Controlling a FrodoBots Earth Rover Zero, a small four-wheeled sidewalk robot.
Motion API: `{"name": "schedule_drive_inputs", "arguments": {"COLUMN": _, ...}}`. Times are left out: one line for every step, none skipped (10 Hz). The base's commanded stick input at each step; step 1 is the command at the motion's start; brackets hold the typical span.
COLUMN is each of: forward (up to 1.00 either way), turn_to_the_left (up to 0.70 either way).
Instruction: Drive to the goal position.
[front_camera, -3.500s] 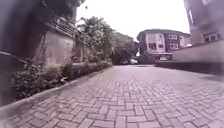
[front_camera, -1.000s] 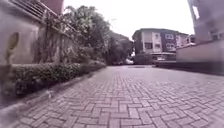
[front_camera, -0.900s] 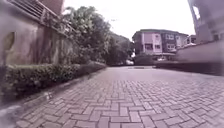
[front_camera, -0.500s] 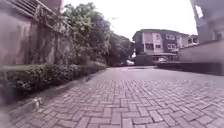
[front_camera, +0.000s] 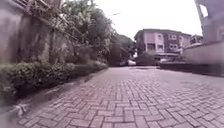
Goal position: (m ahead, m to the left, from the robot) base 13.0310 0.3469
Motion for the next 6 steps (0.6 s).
{"name": "schedule_drive_inputs", "arguments": {"forward": 0.69, "turn_to_the_left": 0.03}}
{"name": "schedule_drive_inputs", "arguments": {"forward": 0.69, "turn_to_the_left": 0.03}}
{"name": "schedule_drive_inputs", "arguments": {"forward": 0.69, "turn_to_the_left": 0.03}}
{"name": "schedule_drive_inputs", "arguments": {"forward": 0.69, "turn_to_the_left": 0.03}}
{"name": "schedule_drive_inputs", "arguments": {"forward": 0.69, "turn_to_the_left": 0.03}}
{"name": "schedule_drive_inputs", "arguments": {"forward": 0.69, "turn_to_the_left": 0.03}}
